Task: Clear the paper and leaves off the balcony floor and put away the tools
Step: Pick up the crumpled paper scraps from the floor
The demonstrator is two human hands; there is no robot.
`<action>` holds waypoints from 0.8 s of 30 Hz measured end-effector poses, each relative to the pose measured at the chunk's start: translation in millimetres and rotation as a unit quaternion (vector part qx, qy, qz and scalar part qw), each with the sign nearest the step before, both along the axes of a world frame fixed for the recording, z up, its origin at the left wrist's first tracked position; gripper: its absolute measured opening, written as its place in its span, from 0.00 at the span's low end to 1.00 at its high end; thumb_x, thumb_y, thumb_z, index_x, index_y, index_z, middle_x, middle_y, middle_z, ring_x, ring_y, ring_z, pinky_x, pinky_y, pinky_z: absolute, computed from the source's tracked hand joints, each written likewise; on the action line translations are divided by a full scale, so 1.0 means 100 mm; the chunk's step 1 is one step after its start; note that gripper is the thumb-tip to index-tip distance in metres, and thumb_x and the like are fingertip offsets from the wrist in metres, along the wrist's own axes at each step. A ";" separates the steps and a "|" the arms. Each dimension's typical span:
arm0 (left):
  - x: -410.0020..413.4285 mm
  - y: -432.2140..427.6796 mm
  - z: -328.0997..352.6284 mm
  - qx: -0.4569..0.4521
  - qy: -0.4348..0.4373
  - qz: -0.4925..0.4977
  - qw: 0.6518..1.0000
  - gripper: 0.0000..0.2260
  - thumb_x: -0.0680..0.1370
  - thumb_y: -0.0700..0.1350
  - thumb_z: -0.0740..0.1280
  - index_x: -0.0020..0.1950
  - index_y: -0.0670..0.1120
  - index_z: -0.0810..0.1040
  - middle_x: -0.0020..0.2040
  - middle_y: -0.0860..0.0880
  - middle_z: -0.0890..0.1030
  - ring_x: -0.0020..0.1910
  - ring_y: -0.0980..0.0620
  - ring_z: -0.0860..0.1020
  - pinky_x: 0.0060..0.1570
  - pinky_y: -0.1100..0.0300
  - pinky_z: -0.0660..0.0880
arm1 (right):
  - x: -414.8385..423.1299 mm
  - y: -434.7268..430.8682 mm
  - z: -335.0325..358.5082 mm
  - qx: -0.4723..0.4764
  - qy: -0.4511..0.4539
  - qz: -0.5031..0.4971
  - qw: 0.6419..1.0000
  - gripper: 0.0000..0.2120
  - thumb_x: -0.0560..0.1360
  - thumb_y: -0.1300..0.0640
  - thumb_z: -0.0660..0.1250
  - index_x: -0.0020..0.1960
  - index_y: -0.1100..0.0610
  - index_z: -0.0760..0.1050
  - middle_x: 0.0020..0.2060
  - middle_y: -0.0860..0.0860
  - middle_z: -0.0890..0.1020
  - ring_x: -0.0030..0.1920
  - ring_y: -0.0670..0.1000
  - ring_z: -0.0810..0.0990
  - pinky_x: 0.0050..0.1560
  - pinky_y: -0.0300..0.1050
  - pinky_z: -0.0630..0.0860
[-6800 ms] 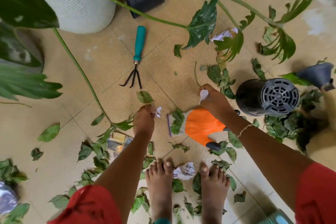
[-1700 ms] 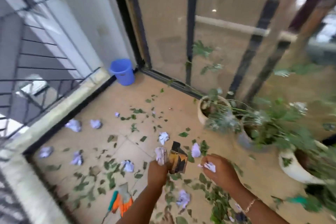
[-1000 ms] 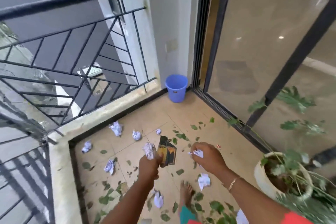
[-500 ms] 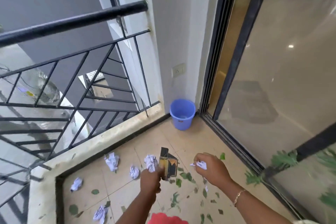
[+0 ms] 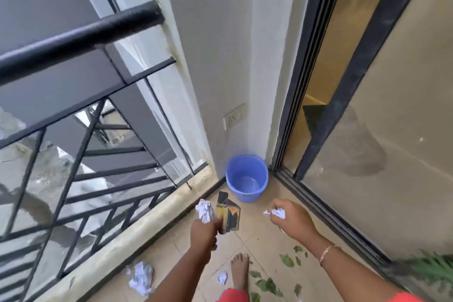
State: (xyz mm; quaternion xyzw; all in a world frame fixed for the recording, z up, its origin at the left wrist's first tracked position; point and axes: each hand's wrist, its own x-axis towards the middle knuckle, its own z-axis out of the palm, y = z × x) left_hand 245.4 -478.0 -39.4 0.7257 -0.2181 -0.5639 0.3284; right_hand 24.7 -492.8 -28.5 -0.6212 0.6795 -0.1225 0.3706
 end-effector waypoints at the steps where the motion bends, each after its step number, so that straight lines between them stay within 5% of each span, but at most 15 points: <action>1: 0.02 -0.22 -0.02 0.002 -0.006 -0.012 1.000 0.14 0.72 0.36 0.67 0.31 0.45 0.64 0.20 0.52 0.65 0.18 0.56 0.57 0.23 0.69 0.55 | 0.03 -0.21 -0.06 0.005 -0.006 -0.017 1.000 0.08 0.71 0.57 0.66 0.36 0.47 0.70 0.29 0.40 0.76 0.31 0.44 0.75 0.30 0.31 0.67; 5: -0.03 -0.99 -0.13 0.023 -0.022 -0.038 0.999 0.10 0.62 0.41 0.66 0.30 0.46 0.64 0.19 0.53 0.65 0.18 0.55 0.57 0.23 0.67 0.55 | 0.07 -0.87 -0.32 0.043 -0.037 -0.090 0.994 0.03 0.69 0.57 0.67 0.38 0.53 0.73 0.27 0.42 0.78 0.25 0.44 0.74 0.34 0.42 0.75; 11: -0.28 -1.97 -0.94 0.061 -0.047 -0.051 0.996 0.07 0.57 0.43 0.64 0.30 0.45 0.66 0.25 0.48 0.66 0.22 0.52 0.60 0.21 0.68 0.58 | -0.04 -1.76 -1.17 0.091 -0.075 -0.162 0.980 0.12 0.72 0.51 0.69 0.32 0.50 0.69 0.25 0.47 0.76 0.27 0.48 0.72 0.32 0.40 0.66; 14: -0.39 -2.29 -1.41 0.070 -0.052 -0.043 0.995 0.07 0.59 0.45 0.64 0.32 0.46 0.67 0.26 0.47 0.68 0.23 0.52 0.61 0.21 0.68 0.59 | -0.07 -2.14 -1.74 0.119 -0.088 -0.192 0.970 0.12 0.72 0.51 0.70 0.33 0.53 0.71 0.23 0.47 0.73 0.28 0.50 0.73 0.33 0.40 0.67; 18: -0.47 -2.59 -2.06 0.098 -0.042 -0.033 0.994 0.10 0.68 0.42 0.69 0.31 0.45 0.69 0.26 0.48 0.69 0.23 0.52 0.62 0.21 0.67 0.60 | -0.03 -2.58 -2.49 0.170 -0.118 -0.226 0.952 0.15 0.70 0.50 0.72 0.32 0.51 0.69 0.31 0.49 0.76 0.36 0.53 0.74 0.38 0.41 0.68; 24: -0.50 -2.78 -2.78 0.144 -0.057 -0.002 0.988 0.12 0.72 0.36 0.67 0.31 0.43 0.68 0.27 0.45 0.67 0.23 0.50 0.61 0.20 0.67 0.60 | -0.03 -2.88 -3.21 0.222 -0.204 -0.284 0.910 0.13 0.70 0.53 0.73 0.36 0.59 0.72 0.25 0.51 0.74 0.30 0.52 0.73 0.39 0.42 0.70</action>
